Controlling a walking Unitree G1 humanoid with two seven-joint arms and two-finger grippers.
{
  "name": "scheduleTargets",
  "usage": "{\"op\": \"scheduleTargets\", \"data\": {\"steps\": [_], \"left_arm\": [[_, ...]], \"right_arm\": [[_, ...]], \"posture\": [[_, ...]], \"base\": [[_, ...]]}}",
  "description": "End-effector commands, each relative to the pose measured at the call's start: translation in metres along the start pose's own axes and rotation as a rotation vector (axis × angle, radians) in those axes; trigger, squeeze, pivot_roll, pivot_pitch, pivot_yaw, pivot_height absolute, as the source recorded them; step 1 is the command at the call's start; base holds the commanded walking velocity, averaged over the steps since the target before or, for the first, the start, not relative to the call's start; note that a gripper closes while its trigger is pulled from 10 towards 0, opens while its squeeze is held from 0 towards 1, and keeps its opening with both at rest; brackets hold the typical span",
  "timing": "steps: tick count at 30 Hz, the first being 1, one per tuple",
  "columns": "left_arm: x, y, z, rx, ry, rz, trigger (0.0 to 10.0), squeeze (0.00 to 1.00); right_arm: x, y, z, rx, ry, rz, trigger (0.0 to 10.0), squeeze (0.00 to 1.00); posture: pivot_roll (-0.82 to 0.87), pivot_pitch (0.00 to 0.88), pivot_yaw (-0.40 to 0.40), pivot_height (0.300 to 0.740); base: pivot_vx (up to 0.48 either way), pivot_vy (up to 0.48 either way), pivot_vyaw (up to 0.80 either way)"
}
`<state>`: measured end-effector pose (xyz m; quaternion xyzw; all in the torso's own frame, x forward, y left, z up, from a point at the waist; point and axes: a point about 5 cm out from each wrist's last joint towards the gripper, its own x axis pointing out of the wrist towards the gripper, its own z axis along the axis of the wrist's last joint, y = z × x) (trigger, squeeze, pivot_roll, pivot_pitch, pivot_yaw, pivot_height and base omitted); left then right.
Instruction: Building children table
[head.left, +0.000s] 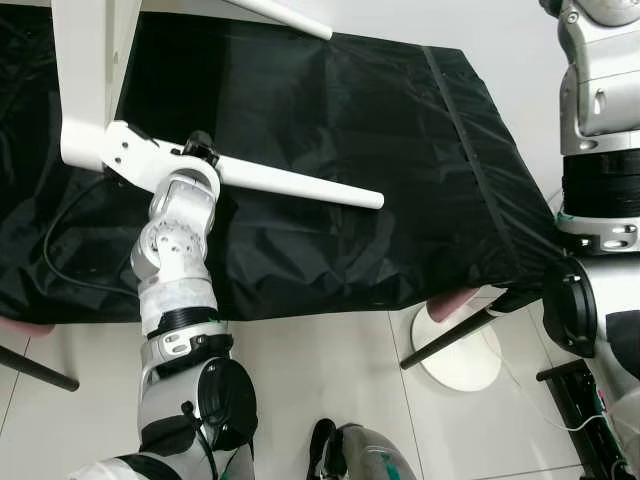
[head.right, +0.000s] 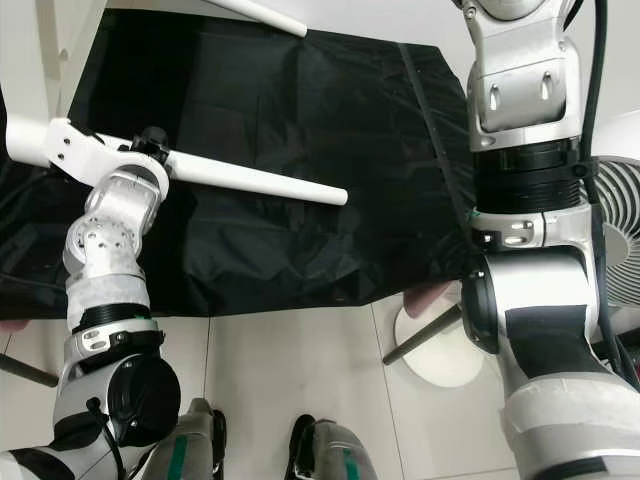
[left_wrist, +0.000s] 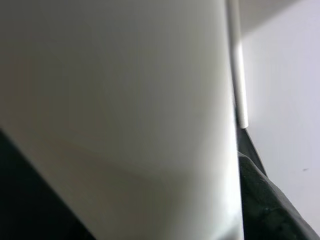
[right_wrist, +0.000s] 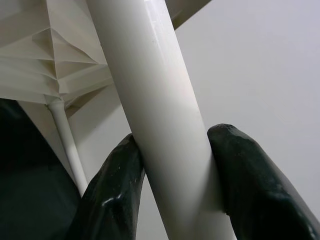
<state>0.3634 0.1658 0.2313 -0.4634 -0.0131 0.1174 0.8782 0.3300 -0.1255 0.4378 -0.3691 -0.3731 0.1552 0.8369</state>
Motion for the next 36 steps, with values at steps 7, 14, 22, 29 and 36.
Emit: {"op": "scheduleTargets", "data": {"steps": [7,14,22,29,36], "left_arm": [[-0.014,-0.052,0.061,0.216,-0.215,-0.228,0.0,0.0],[-0.044,-0.098,0.102,0.442,-0.398,-0.44,0.0,0.0],[-0.069,-0.135,0.11,0.561,-0.47,-0.606,0.0,0.0],[-0.076,-0.151,0.071,0.644,-0.342,-0.732,0.0,0.0],[-0.071,-0.14,0.037,0.74,-0.233,-0.738,0.0,0.0]], "right_arm": [[-0.041,-0.071,0.007,0.102,-0.096,-0.498,0.0,0.0],[-0.06,-0.063,-0.017,0.094,0.002,-0.569,0.0,0.0],[-0.094,-0.035,-0.068,0.141,0.217,-0.653,0.0,0.0],[-0.152,0.052,-0.143,0.231,0.521,-0.581,0.0,0.0],[-0.164,0.097,-0.161,0.414,0.613,-0.555,0.0,0.0]], "posture": [[0.04,0.099,-0.026,0.74],[0.08,0.108,-0.038,0.74],[0.12,0.122,-0.049,0.74],[0.14,0.131,-0.041,0.74],[0.15,0.136,-0.036,0.74]], "base": [[0.0,0.0,0.0],[0.0,0.0,0.0],[0.0,0.0,0.0],[0.0,0.0,0.0],[0.0,0.0,0.0]]}}
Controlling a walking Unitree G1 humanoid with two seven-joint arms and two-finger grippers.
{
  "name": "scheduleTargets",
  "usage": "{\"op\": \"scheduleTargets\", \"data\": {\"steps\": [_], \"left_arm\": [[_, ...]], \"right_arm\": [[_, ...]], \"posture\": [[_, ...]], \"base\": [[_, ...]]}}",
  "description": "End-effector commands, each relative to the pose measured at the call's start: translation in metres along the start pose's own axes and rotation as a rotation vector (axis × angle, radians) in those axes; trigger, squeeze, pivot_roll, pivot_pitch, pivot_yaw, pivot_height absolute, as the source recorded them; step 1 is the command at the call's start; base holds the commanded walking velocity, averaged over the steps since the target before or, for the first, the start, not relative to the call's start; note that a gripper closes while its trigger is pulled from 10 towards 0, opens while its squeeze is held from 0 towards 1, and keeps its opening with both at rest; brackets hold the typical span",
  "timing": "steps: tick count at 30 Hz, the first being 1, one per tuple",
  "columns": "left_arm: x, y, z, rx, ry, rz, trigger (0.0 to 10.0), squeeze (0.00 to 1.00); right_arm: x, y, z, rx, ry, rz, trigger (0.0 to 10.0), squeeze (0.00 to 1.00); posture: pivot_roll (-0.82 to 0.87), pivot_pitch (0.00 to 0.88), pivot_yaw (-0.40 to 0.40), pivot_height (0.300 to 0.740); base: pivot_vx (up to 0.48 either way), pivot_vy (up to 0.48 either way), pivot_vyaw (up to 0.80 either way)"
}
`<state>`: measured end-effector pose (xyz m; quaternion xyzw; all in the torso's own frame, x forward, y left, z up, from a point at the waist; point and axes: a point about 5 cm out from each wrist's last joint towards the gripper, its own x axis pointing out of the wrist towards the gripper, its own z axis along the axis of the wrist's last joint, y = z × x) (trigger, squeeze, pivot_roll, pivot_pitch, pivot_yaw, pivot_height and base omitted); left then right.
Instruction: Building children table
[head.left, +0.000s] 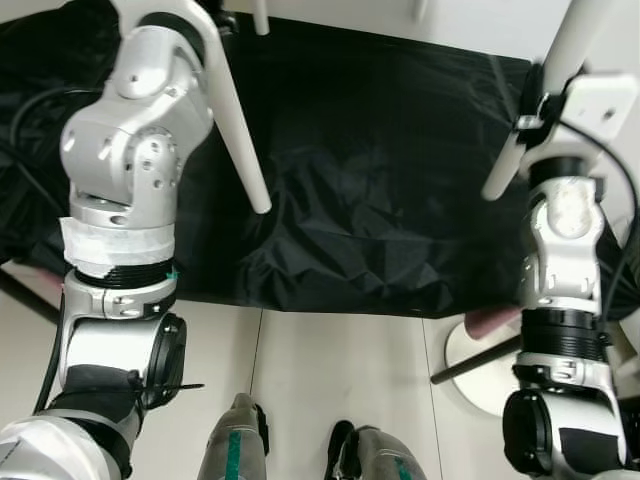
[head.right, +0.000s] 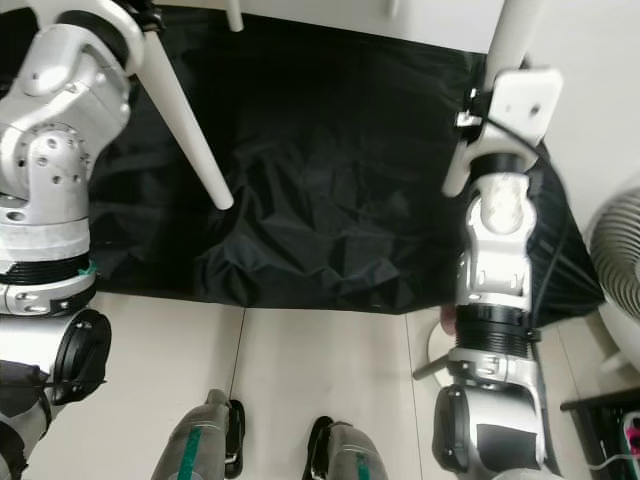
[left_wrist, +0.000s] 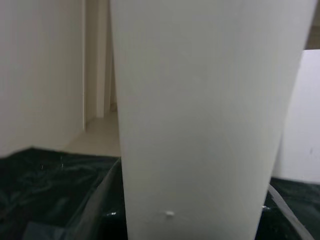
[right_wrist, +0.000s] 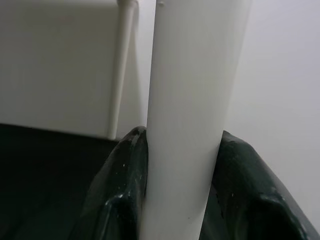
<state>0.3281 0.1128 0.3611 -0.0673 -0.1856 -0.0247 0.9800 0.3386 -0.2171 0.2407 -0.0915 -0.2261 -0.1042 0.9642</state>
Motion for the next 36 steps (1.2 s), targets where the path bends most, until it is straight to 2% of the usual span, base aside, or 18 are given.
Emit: {"op": "scheduleTargets", "data": {"steps": [1,2,4,5,6,7,9,10,12,14,18,19,24,25,31,36], "left_arm": [[-0.006,-0.011,0.014,-0.056,-0.079,-0.255,0.0,0.0],[-0.008,-0.013,0.008,-0.035,-0.066,-0.264,0.0,0.0],[-0.008,-0.013,0.008,-0.035,-0.066,-0.264,0.0,0.0],[-0.01,-0.012,-0.002,-0.016,-0.029,-0.264,0.0,0.0],[-0.01,-0.012,-0.002,-0.016,-0.029,-0.264,0.0,0.0],[-0.013,-0.01,-0.014,0.005,0.012,-0.254,10.0,0.0],[-0.013,-0.01,-0.014,0.005,0.012,-0.254,10.0,0.0],[-0.016,-0.007,-0.024,0.011,0.052,-0.246,10.0,0.0],[-0.016,-0.007,-0.024,0.011,0.052,-0.246,10.0,0.0],[-0.022,-0.001,-0.036,0.035,0.09,-0.246,10.0,0.0],[-0.031,0.005,-0.048,0.06,0.111,-0.233,10.0,0.0],[-0.037,0.008,-0.055,0.057,0.128,-0.23,10.0,0.0],[-0.04,0.01,-0.059,0.057,0.139,-0.228,10.0,0.0],[-0.044,0.013,-0.063,0.076,0.143,-0.211,10.0,1.0],[-0.048,0.02,-0.061,0.127,0.1,-0.198,10.0,1.0],[-0.051,0.024,-0.059,0.122,0.079,-0.185,10.0,1.0]], "right_arm": [[-0.011,-0.007,-0.029,-0.054,0.142,-0.006,0.0,0.0],[-0.014,-0.001,-0.035,-0.034,0.165,0.005,0.0,0.0],[-0.014,-0.001,-0.035,-0.034,0.165,0.005,0.0,0.0],[-0.016,0.006,-0.038,0.001,0.179,0.027,0.0,0.0],[-0.016,0.006,-0.038,0.001,0.179,0.027,0.0,0.0],[-0.016,0.016,-0.039,0.026,0.179,0.058,10.0,0.0],[-0.016,0.016,-0.039,0.026,0.179,0.058,10.0,0.0],[-0.015,0.024,-0.037,0.044,0.173,0.09,10.0,0.0],[-0.015,0.024,-0.037,0.044,0.173,0.09,10.0,0.0],[-0.014,0.035,-0.033,0.061,0.146,0.118,10.0,0.0],[-0.016,0.041,-0.032,0.074,0.131,0.128,10.0,0.03],[-0.018,0.043,-0.032,0.094,0.127,0.141,10.0,0.63],[-0.02,0.044,-0.033,0.109,0.124,0.148,10.0,0.63],[-0.021,0.044,-0.033,0.119,0.118,0.141,10.0,1.0],[-0.019,0.044,-0.029,0.123,0.072,0.133,10.0,1.0],[-0.018,0.045,-0.024,0.145,0.038,0.142,10.0,1.0]], "posture": [[0.15,0.136,-0.036,0.74],[0.16,0.135,-0.037,0.74],[0.16,0.135,-0.037,0.74],[0.16,0.134,-0.033,0.74],[0.16,0.134,-0.033,0.74],[0.16,0.132,-0.033,0.74],[0.16,0.132,-0.033,0.74],[0.16,0.129,-0.034,0.74],[0.16,0.129,-0.034,0.74],[0.16,0.124,-0.032,0.74],[0.16,0.117,-0.033,0.74],[0.16,0.115,-0.033,0.74],[0.16,0.115,-0.033,0.74],[0.16,0.109,-0.035,0.74],[0.17,0.093,-0.05,0.74],[0.17,0.086,-0.051,0.74]], "base": [[0.0,0.0,0.0],[0.0,0.0,0.0],[0.0,0.0,0.0],[0.0,0.0,0.0],[0.0,0.0,0.0],[0.0,0.0,0.0],[0.0,0.0,0.0],[0.0,0.0,0.0],[0.0,0.0,0.0],[0.0,0.0,0.0],[0.0,0.0,0.0],[0.0,0.0,0.0],[0.0,0.0,0.0],[0.0,0.0,0.0],[0.0,0.0,0.0],[0.0,0.0,0.0]]}}
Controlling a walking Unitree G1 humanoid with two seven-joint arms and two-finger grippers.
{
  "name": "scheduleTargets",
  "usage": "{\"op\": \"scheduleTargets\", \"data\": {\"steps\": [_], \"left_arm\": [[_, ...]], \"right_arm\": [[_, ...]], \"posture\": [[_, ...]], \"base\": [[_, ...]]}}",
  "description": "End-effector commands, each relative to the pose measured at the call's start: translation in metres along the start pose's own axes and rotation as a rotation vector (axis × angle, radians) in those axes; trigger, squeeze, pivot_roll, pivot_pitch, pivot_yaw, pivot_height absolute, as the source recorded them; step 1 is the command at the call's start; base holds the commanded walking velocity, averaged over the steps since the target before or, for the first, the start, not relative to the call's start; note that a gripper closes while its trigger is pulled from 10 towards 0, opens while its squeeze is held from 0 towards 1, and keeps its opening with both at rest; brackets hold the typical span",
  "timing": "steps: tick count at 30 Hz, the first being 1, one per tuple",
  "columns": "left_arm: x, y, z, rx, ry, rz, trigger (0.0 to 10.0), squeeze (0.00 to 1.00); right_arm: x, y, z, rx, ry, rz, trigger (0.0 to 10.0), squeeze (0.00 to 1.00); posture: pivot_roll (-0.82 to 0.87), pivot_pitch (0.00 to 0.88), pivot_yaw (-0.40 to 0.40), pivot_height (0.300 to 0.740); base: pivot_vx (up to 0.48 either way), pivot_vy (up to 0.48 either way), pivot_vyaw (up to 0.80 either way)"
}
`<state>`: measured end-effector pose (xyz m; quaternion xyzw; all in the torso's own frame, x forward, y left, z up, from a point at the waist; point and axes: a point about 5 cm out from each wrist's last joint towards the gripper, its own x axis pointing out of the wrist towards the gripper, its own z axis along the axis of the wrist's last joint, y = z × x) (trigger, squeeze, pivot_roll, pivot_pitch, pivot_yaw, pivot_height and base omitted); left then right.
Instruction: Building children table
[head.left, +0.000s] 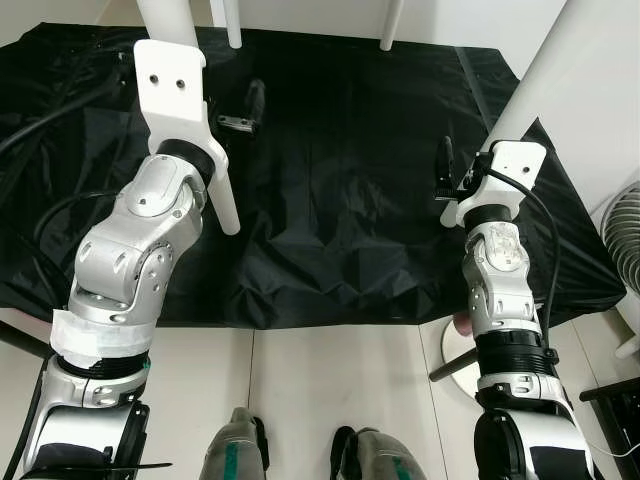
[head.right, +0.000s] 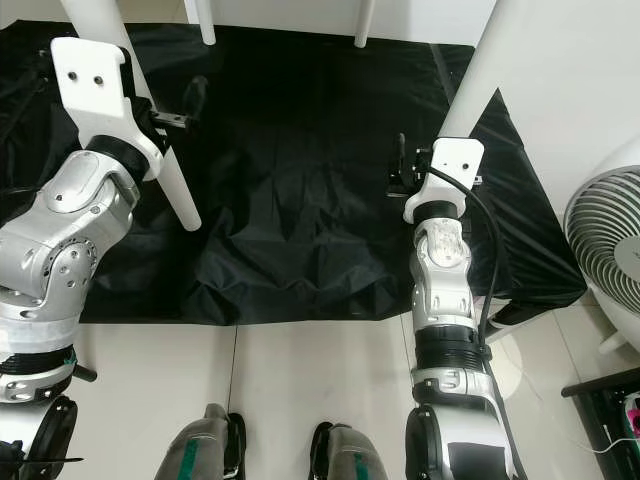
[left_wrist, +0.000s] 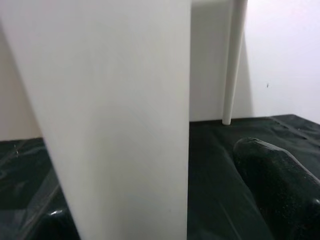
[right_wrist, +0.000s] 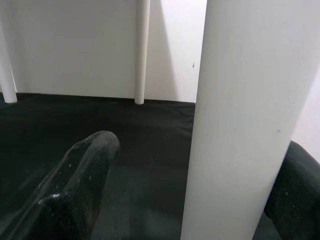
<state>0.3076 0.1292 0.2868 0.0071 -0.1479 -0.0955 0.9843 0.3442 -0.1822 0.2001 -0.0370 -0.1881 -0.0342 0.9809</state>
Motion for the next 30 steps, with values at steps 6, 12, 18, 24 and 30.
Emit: {"op": "scheduleTargets", "data": {"steps": [6,12,18,24,30], "left_arm": [[-0.021,0.004,-0.007,-0.01,-0.073,0.028,10.0,1.0],[-0.035,0.004,-0.018,0.013,-0.098,0.027,10.0,0.46],[-0.051,0.001,-0.032,0.062,-0.116,0.021,10.0,0.0],[-0.064,-0.001,-0.046,0.116,-0.094,0.034,10.0,0.0],[-0.077,-0.004,-0.055,0.111,-0.077,-0.003,10.0,0.0]], "right_arm": [[-0.006,0.004,0.011,0.016,-0.107,0.03,10.0,1.0],[-0.015,0.003,0.008,-0.018,-0.118,0.035,10.0,1.0],[-0.027,0.005,-0.001,-0.034,-0.096,0.05,10.0,0.0],[-0.037,0.009,-0.008,-0.02,-0.067,0.057,10.0,0.0],[-0.042,0.003,-0.008,-0.019,-0.068,0.041,10.0,0.0]], "posture": [[0.17,0.082,-0.053,0.74],[0.17,0.084,-0.054,0.74],[0.17,0.087,-0.057,0.74],[0.17,0.086,-0.06,0.74],[0.17,0.087,-0.066,0.74]], "base": [[0.0,0.0,0.0],[0.0,0.0,0.0],[0.0,0.0,0.0],[0.0,0.0,0.0],[0.0,0.0,0.0]]}}
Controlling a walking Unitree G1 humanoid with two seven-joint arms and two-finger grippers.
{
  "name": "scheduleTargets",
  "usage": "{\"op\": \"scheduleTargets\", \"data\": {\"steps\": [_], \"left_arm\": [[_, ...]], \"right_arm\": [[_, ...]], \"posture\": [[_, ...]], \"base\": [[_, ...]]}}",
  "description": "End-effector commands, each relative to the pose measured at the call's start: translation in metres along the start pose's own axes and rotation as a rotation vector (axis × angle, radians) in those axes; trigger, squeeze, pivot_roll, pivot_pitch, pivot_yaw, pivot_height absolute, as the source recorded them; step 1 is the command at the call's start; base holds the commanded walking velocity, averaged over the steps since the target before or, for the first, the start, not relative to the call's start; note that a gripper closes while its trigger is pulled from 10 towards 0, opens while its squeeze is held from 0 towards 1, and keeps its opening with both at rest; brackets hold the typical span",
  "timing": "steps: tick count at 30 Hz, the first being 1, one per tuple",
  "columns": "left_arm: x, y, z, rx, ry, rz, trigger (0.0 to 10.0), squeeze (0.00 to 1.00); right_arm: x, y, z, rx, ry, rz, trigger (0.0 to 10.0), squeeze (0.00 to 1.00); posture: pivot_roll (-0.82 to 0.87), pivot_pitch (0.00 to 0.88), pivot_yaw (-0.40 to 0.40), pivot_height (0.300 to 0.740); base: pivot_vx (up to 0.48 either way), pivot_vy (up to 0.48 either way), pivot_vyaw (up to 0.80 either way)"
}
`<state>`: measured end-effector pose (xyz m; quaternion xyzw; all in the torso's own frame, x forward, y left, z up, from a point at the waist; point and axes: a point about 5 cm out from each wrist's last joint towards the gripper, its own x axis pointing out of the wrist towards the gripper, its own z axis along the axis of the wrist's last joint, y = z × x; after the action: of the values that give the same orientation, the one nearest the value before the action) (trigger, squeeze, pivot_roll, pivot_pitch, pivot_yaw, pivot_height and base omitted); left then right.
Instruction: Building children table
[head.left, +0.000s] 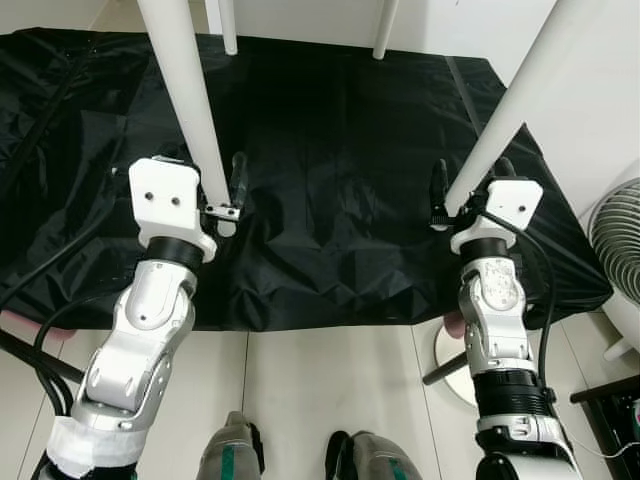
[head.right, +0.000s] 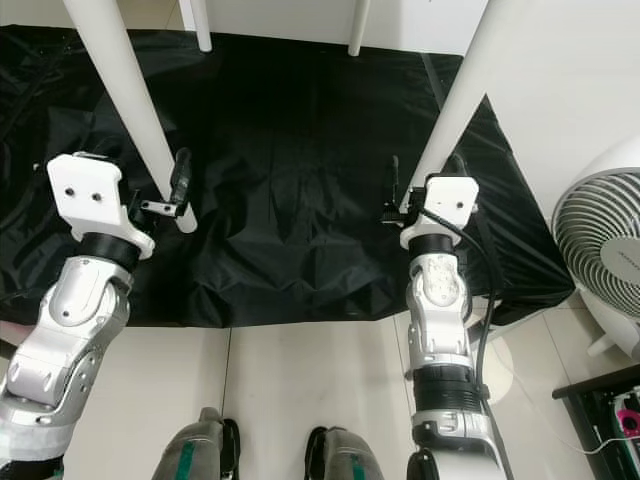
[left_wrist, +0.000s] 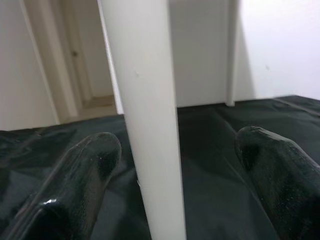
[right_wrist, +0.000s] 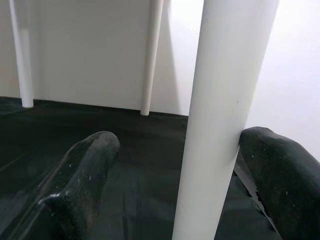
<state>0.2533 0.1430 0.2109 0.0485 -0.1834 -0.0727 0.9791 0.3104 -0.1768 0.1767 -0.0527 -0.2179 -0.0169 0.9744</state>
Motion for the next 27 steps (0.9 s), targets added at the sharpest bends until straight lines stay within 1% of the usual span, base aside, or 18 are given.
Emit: {"op": "scheduleTargets", "data": {"steps": [1,2,5,6,7,10,11,13,14,16,17,18,19,20,21,23,25,27], "left_arm": [[-0.007,-0.004,-0.001,0.013,-0.013,-0.046,10.0,0.0],[-0.007,-0.004,-0.001,0.013,-0.013,-0.046,10.0,0.0],[-0.015,-0.005,-0.007,0.031,-0.019,-0.064,10.0,0.0],[-0.02,-0.006,-0.013,0.037,-0.006,-0.071,10.0,0.0],[-0.02,-0.006,-0.013,0.037,-0.006,-0.071,10.0,0.0],[-0.028,-0.007,-0.025,0.044,0.04,-0.08,10.0,0.0],[-0.028,-0.007,-0.025,0.044,0.04,-0.08,10.0,0.0],[-0.035,-0.009,-0.031,0.046,0.064,-0.092,10.0,0.0],[-0.035,-0.009,-0.031,0.046,0.064,-0.092,10.0,0.0],[-0.044,-0.013,-0.04,0.05,0.102,-0.121,10.0,0.0],[-0.044,-0.013,-0.04,0.05,0.102,-0.121,10.0,0.0],[-0.047,-0.015,-0.042,0.053,0.105,-0.14,10.0,0.0],[-0.051,-0.02,-0.045,0.052,0.115,-0.183,10.0,0.0],[-0.051,-0.02,-0.045,0.052,0.115,-0.183,10.0,0.0],[-0.056,-0.024,-0.047,0.047,0.125,-0.23,10.0,0.0],[-0.056,-0.024,-0.047,0.047,0.125,-0.23,10.0,0.0],[-0.064,-0.028,-0.052,0.029,0.14,-0.306,10.0,0.0],[-0.064,-0.028,-0.052,0.029,0.14,-0.306,10.0,0.0]], "right_arm": [[-0.006,-0.001,-0.001,-0.009,-0.001,0.019,10.0,0.0],[-0.006,-0.001,-0.001,-0.009,-0.001,0.019,10.0,0.0],[-0.014,0.001,-0.004,-0.033,0.007,0.056,10.0,0.0],[-0.02,0.004,-0.008,-0.034,0.022,0.08,10.0,0.0],[-0.02,0.004,-0.008,-0.034,0.022,0.08,10.0,0.0],[-0.031,0.01,-0.016,-0.038,0.053,0.138,10.0,0.0],[-0.031,0.01,-0.016,-0.038,0.053,0.138,10.0,0.0],[-0.039,0.019,-0.021,-0.02,0.073,0.216,10.0,0.0],[-0.039,0.019,-0.021,-0.02,0.073,0.216,10.0,0.0],[-0.049,0.03,-0.024,-0.007,0.08,0.331,10.0,0.0],[-0.049,0.03,-0.024,-0.007,0.08,0.331,10.0,0.0],[-0.053,0.034,-0.025,0.004,0.083,0.374,10.0,0.0],[-0.06,0.039,-0.027,0.021,0.099,0.456,10.0,0.0],[-0.06,0.039,-0.027,0.021,0.099,0.456,10.0,0.0],[-0.067,0.045,-0.029,0.045,0.119,0.545,10.0,0.0],[-0.067,0.045,-0.029,0.045,0.119,0.545,10.0,0.0],[-0.079,0.053,-0.031,0.067,0.151,0.718,10.0,0.0],[-0.079,0.053,-0.031,0.067,0.151,0.718,10.0,0.0]], "posture": [[0.17,0.089,-0.069,0.74],[0.17,0.089,-0.069,0.74],[0.17,0.09,-0.072,0.74],[0.17,0.091,-0.072,0.74],[0.17,0.091,-0.072,0.74],[0.16,0.095,-0.069,0.74],[0.16,0.095,-0.069,0.74],[0.16,0.097,-0.066,0.74],[0.16,0.097,-0.066,0.74],[0.16,0.099,-0.066,0.74],[0.16,0.099,-0.066,0.74],[0.16,0.099,-0.066,0.74],[0.16,0.102,-0.063,0.74],[0.16,0.102,-0.063,0.74],[0.16,0.103,-0.062,0.74],[0.16,0.103,-0.062,0.74],[0.16,0.105,-0.059,0.74],[0.16,0.105,-0.059,0.74]], "base": [[0.0,0.0,0.0],[0.0,0.0,0.0],[0.0,0.0,0.0],[0.0,0.0,0.0],[0.0,0.0,0.0],[0.0,0.0,0.0],[0.0,0.0,0.0],[0.0,0.0,0.0],[0.0,0.0,0.0],[0.0,0.0,0.0],[0.0,0.0,0.0],[0.0,0.0,0.0],[0.0,0.0,0.0],[0.0,0.0,0.0],[0.0,0.0,0.0],[0.0,0.0,0.0],[0.0,0.0,0.0],[0.0,0.0,0.0]]}}
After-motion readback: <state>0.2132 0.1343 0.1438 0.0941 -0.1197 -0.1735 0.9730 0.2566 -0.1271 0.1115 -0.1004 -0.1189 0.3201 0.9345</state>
